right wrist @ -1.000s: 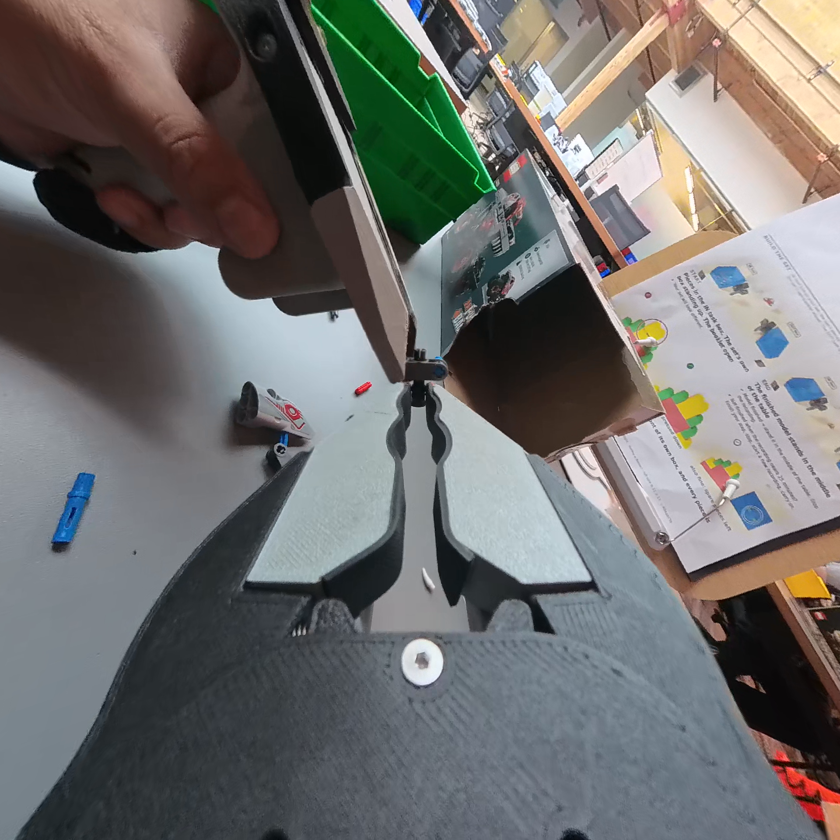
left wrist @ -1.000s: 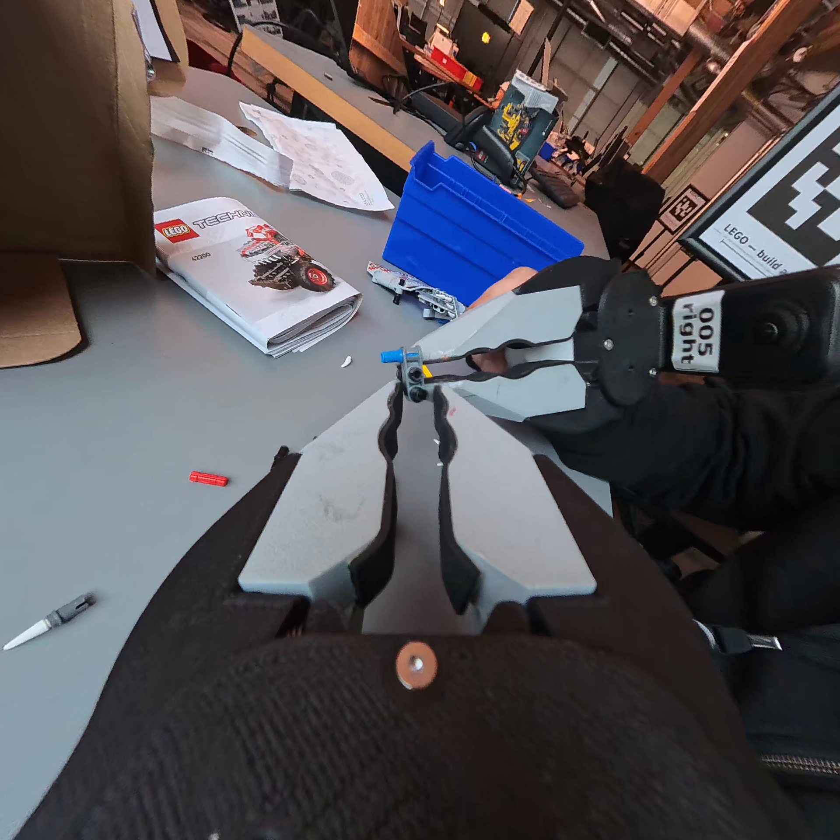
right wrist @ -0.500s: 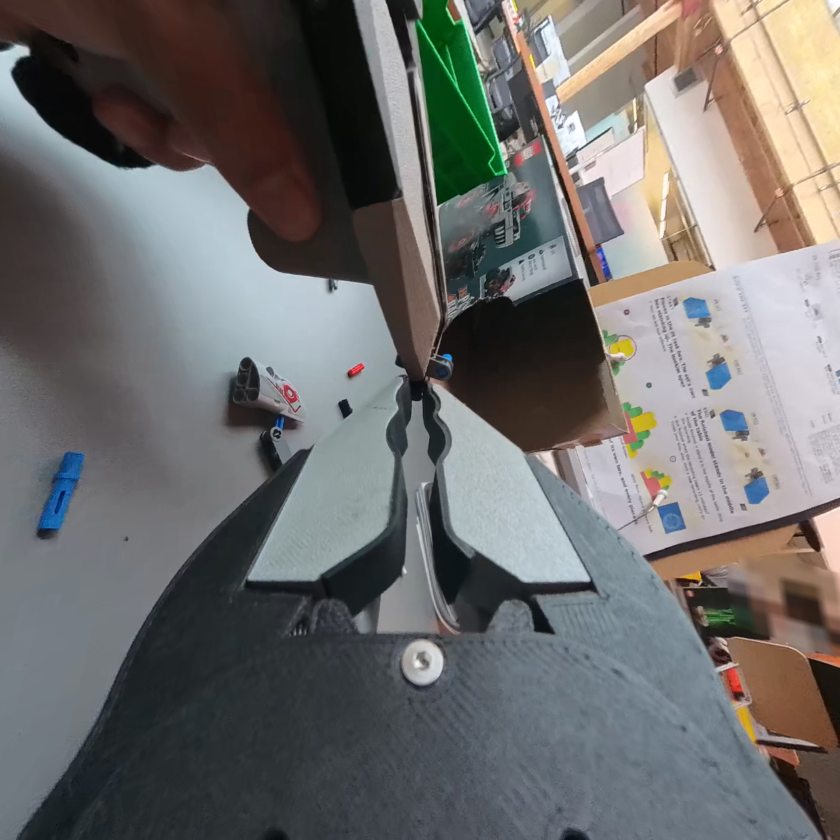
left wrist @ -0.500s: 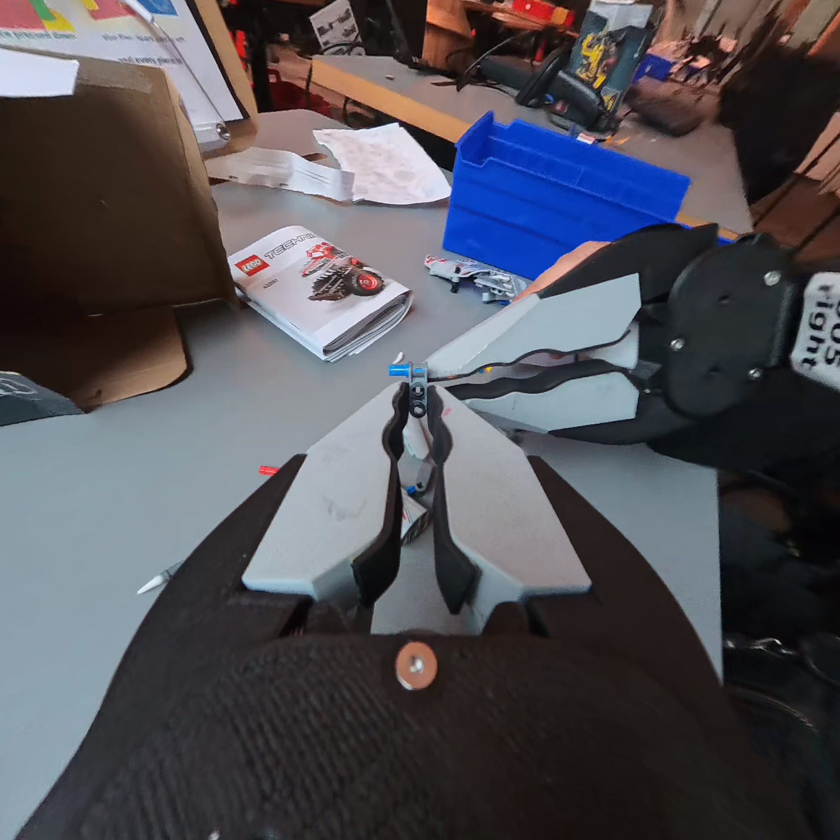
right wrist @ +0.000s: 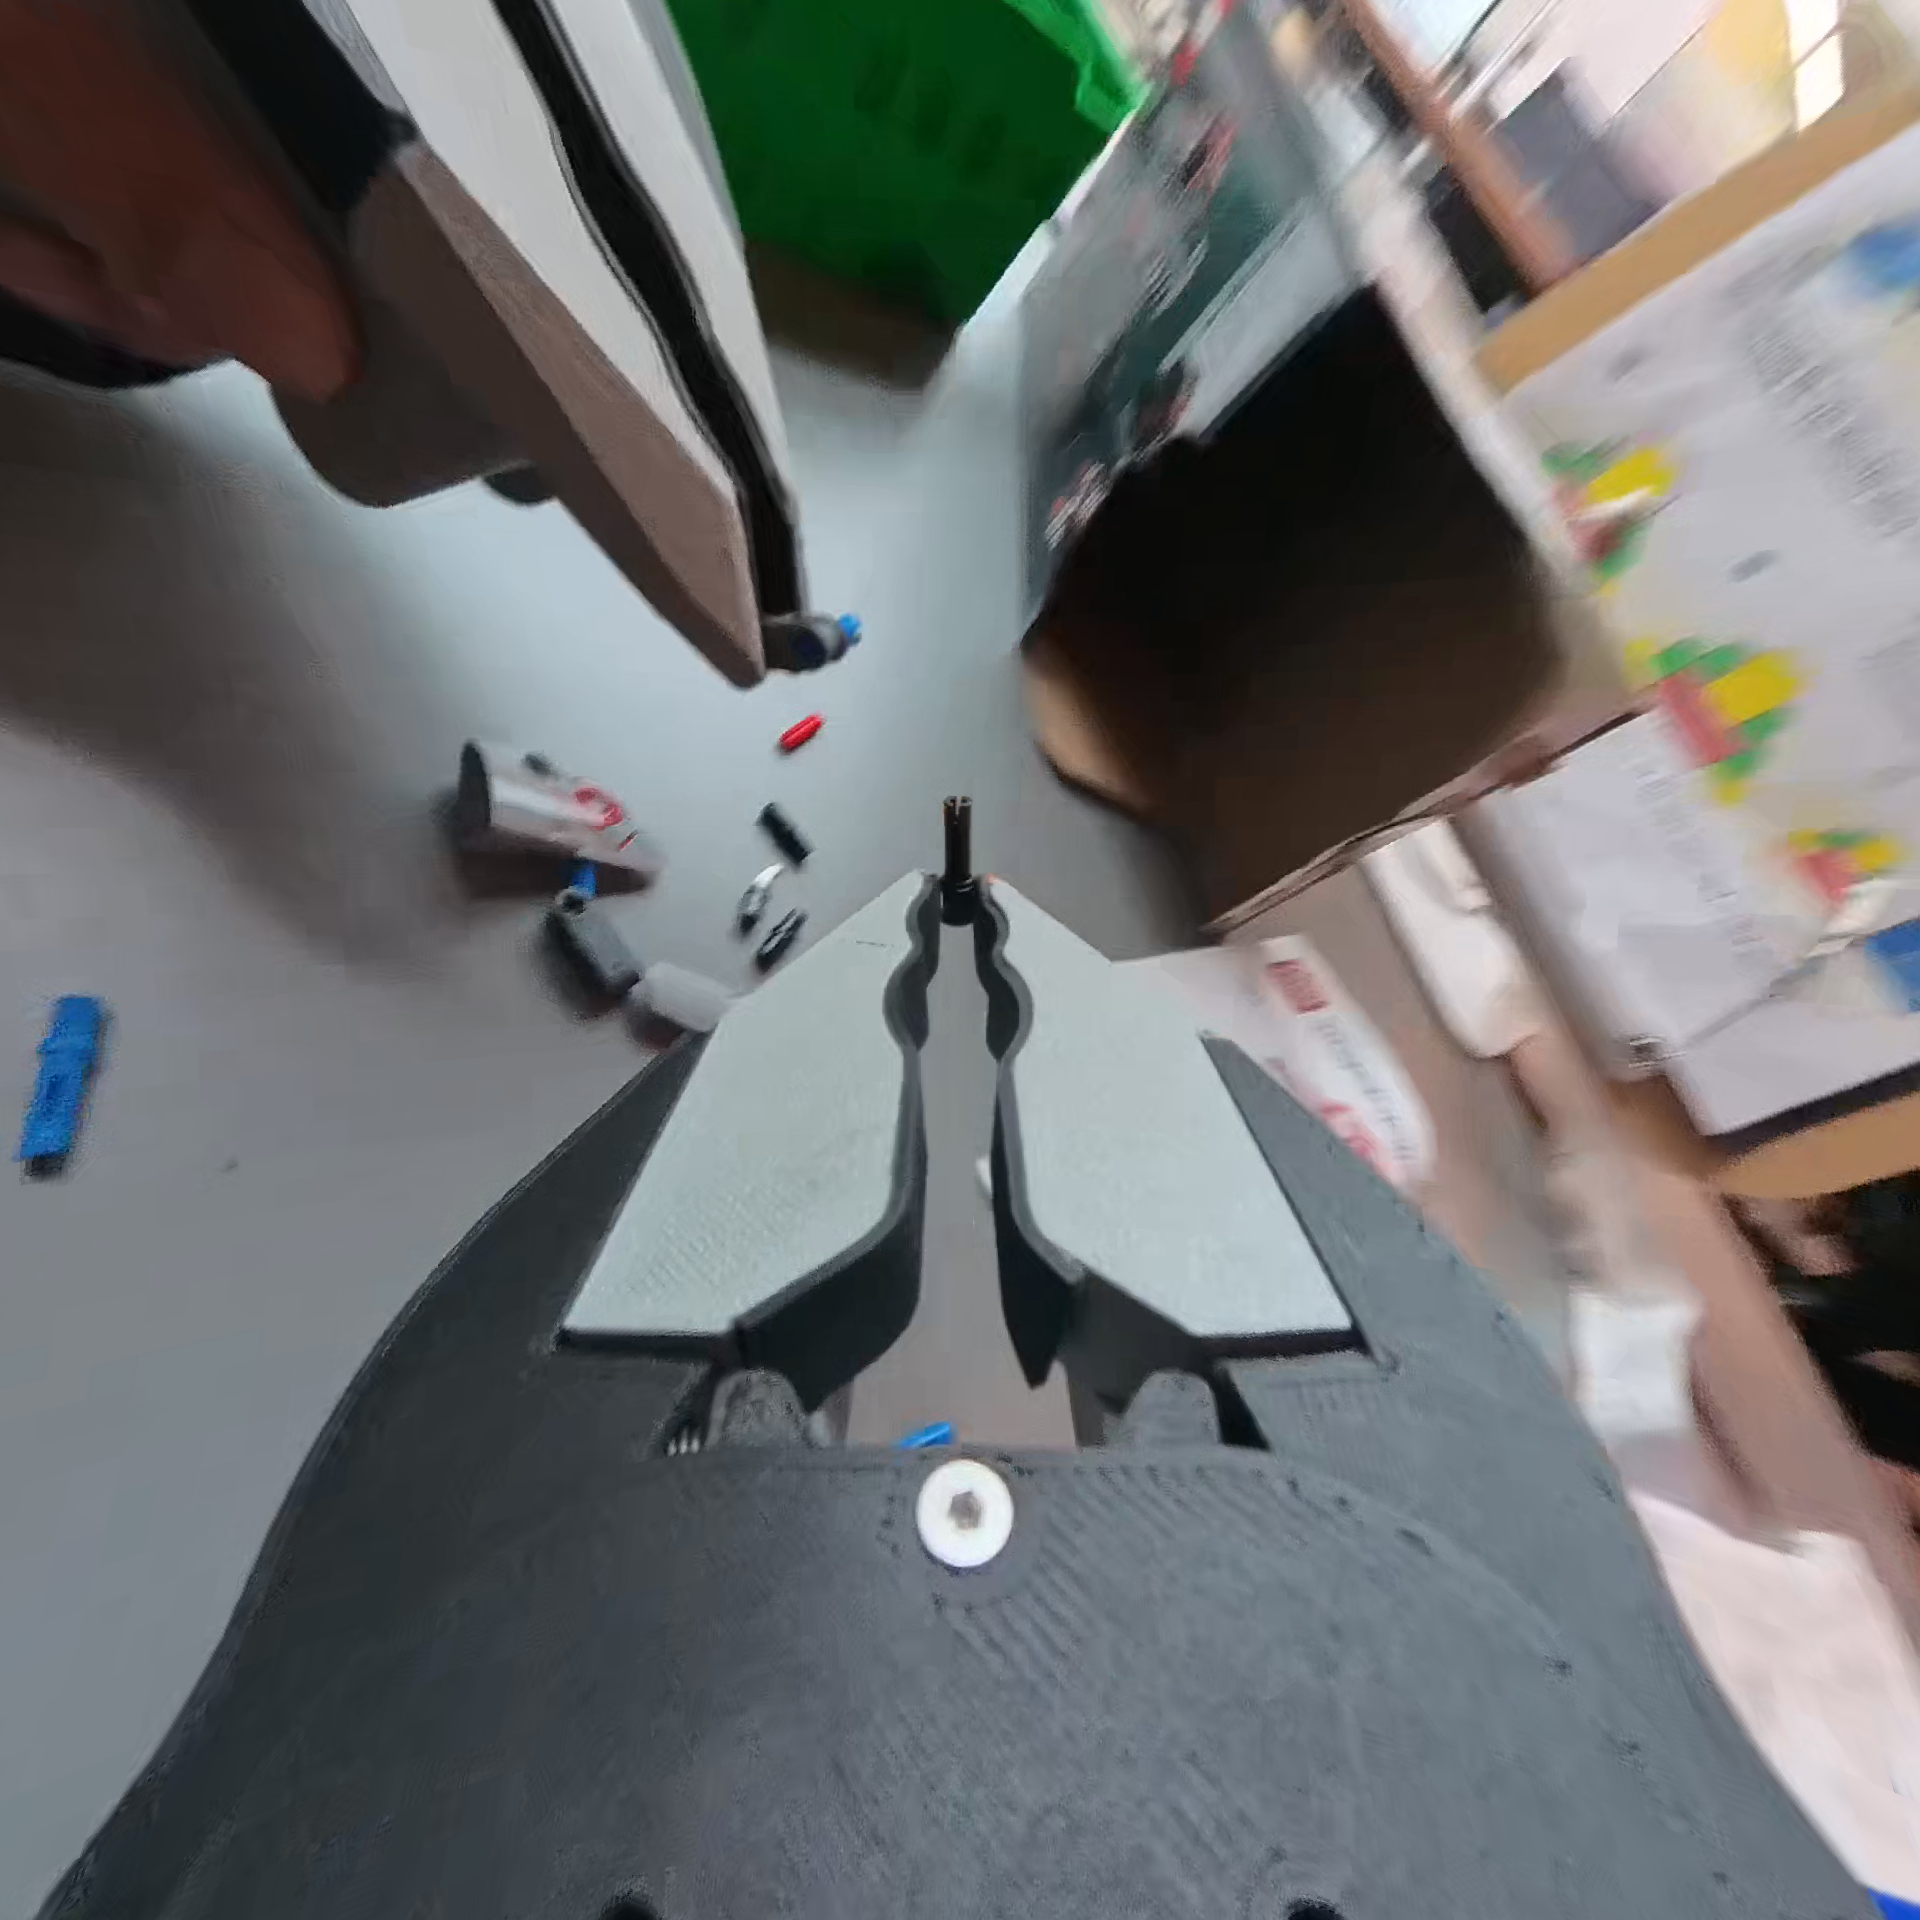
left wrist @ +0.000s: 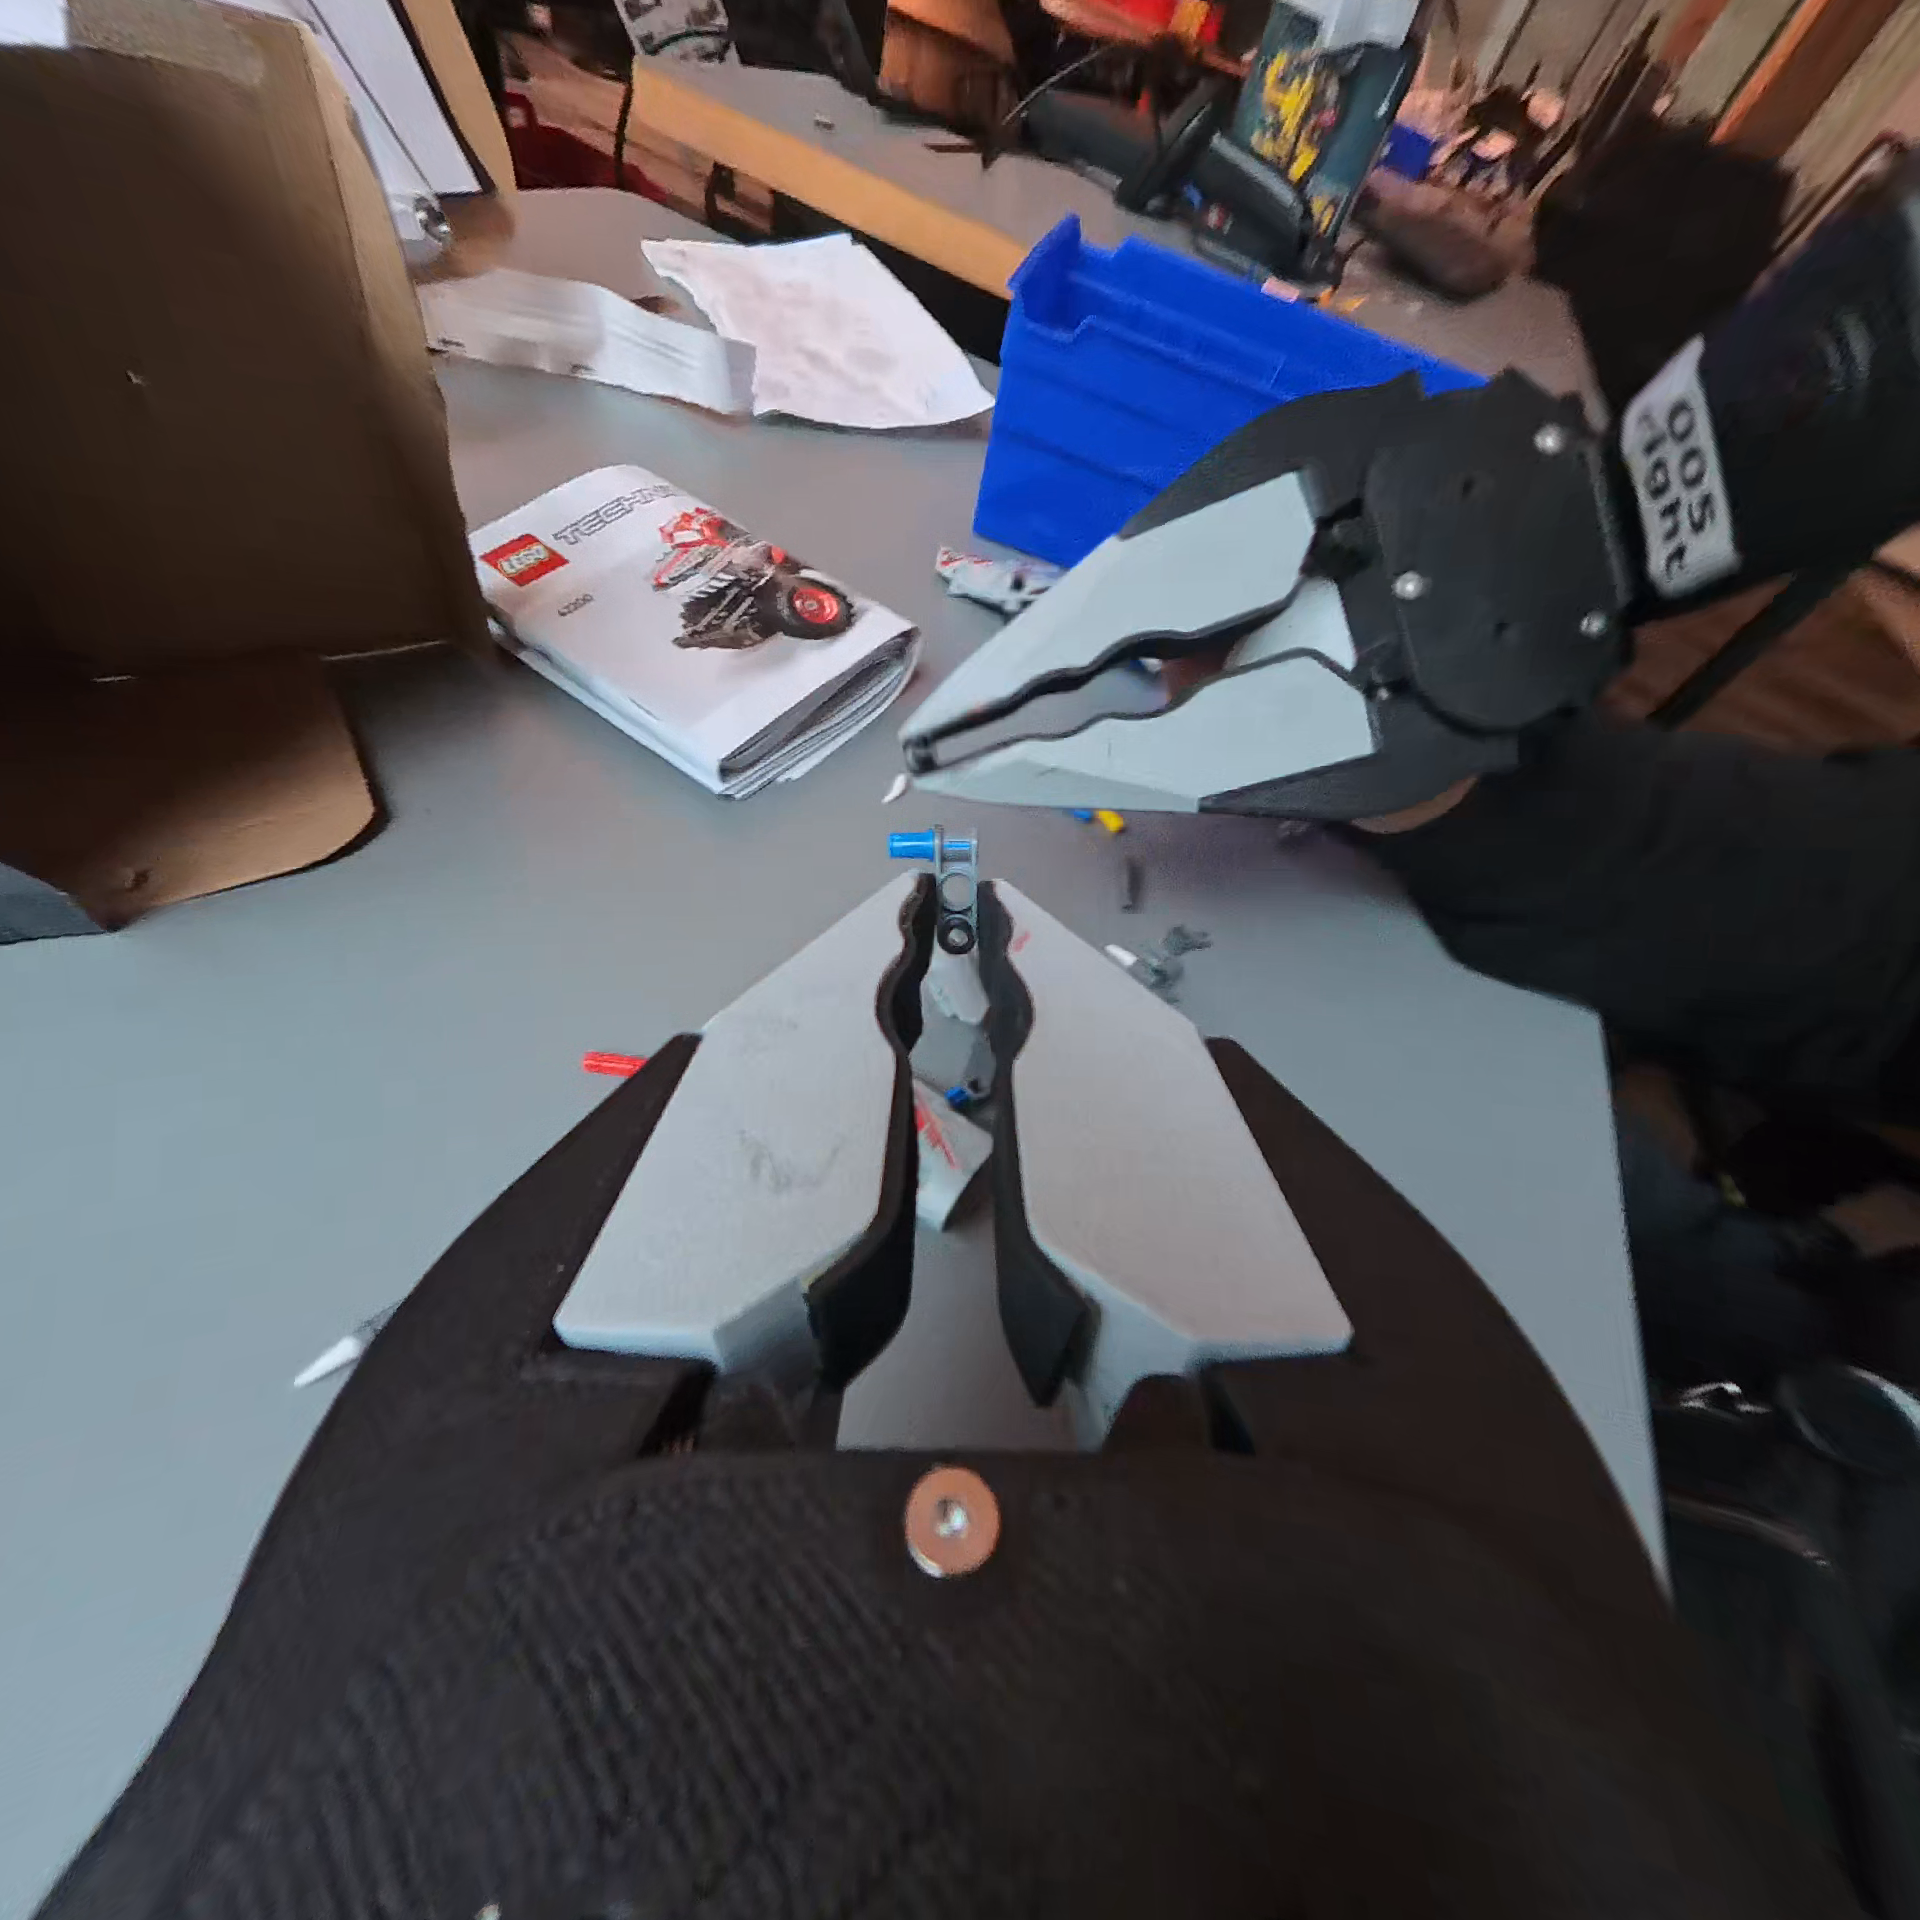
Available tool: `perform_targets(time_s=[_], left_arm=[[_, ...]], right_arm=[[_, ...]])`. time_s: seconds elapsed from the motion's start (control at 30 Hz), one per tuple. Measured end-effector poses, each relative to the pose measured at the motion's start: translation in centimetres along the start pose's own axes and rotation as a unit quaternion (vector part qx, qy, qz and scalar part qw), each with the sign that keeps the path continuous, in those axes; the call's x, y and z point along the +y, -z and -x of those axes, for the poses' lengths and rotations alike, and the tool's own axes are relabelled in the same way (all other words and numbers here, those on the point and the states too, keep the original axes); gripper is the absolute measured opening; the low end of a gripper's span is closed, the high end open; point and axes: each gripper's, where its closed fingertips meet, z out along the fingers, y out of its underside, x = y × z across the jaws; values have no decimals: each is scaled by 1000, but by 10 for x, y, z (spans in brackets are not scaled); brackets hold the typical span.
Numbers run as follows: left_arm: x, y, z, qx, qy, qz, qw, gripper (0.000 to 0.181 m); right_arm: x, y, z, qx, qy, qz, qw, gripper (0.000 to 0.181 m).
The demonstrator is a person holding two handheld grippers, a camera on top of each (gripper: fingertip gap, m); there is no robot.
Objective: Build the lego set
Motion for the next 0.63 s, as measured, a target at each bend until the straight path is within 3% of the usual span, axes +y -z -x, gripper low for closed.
perform_targets(time_s=[0.03,0.13,0.27,0.43,0.5,0.63], left_arm=[[3,-1,2,-8,-8,5,1000,5],[9,-3,10,-25,-7,23,999,5],[10,-4,8,-12,4,22,1000,6],[13,-5,8,-7,17,28,999,5],[14,-6,8,-5,21,29,999,5],[18,-8,8,5,33,41,999,5]], right_arm=[[4,-2,6,-25,-14,7,1000,3],[21,-9,20,-71,-27,57,996,6],[26,-10,33,-107,-34,63,992,14],[23,-6,40,-194,-171,46,965,35],[34,-8,35,-181,-180,71,964,34],[23,3,35,-208,-189,42,959,29]])
